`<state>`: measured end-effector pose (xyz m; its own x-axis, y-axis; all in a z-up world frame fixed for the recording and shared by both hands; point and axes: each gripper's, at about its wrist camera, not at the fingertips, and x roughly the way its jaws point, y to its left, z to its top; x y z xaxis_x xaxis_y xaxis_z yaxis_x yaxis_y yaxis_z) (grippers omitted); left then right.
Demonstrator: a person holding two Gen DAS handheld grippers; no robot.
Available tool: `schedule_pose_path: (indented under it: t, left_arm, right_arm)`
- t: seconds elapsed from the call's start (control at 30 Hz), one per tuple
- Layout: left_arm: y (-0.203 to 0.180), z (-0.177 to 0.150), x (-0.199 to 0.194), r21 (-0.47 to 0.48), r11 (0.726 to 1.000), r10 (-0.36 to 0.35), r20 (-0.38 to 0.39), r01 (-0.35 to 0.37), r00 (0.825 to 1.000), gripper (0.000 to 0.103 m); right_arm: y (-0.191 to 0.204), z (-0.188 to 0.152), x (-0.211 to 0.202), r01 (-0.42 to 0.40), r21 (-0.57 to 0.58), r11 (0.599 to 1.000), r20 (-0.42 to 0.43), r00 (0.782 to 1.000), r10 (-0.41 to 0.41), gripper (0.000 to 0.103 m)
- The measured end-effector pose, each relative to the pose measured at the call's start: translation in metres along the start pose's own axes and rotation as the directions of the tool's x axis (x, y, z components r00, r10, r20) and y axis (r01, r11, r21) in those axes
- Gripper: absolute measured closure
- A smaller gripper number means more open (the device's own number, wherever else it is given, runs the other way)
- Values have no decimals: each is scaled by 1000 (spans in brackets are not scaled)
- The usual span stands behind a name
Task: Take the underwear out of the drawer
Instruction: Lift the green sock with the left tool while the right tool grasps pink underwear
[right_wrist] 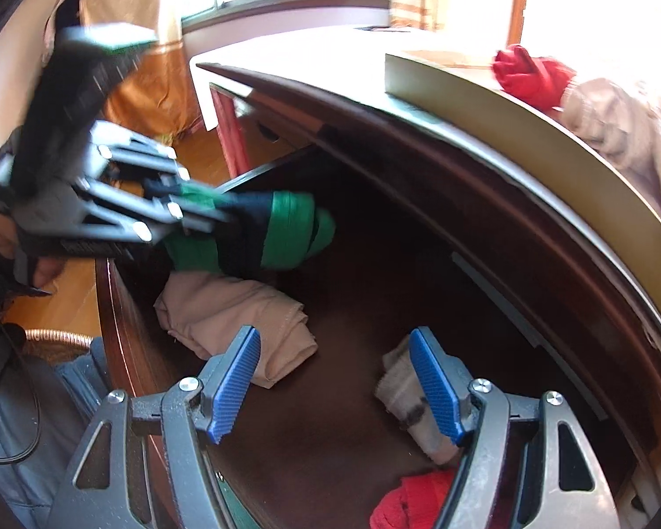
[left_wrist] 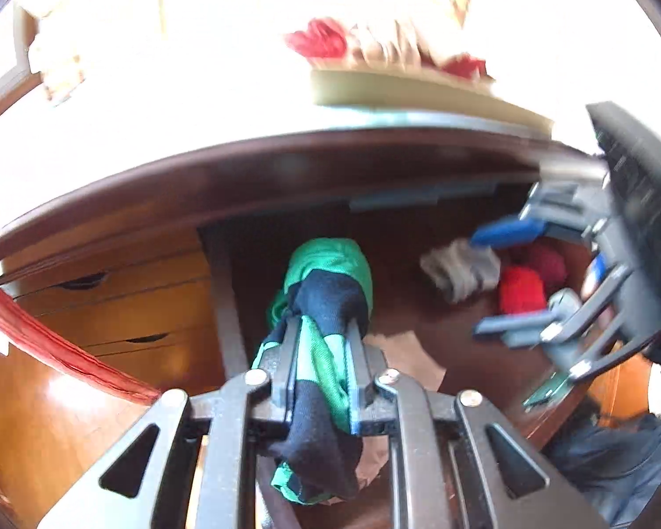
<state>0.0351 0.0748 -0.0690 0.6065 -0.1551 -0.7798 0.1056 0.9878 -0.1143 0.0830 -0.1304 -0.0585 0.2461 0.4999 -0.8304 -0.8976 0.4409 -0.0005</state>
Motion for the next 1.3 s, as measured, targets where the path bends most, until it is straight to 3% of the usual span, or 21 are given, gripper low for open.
schedule_pose_path:
  t: [0.4,0.77,1.0,1.13,1.23,1.3]
  left_arm:
    - [27,14,-41,-114,993,-20,134,36,991,89]
    - [38,12,-50,-142,989,-24,164,48,986,89]
    - [38,12,-50,-142,989,-27,165,51,986,89]
    - [37,12,-49,-142,989,-27,164,51,986,89]
    - [35,12,-49,-140,989,-31,165,54,986,89]
    - [33,13,-49,-139,989,-33,167,57,985,89]
  right_arm:
    - [34,30,67,-71,-189,979,-181,983,36,31]
    - [57,41,108,-191,-262,946,-289,951,112,31]
    - [64,42,123,-224,-275,935,-328,936,127,32]
    - [58,40,129,-241,-249,938,-348,926,146,38]
    - [55,36,129,-246,-229,942,-372,916,149,51]
    - [61,29,125,-235,-219,947,-370,918,143,65]
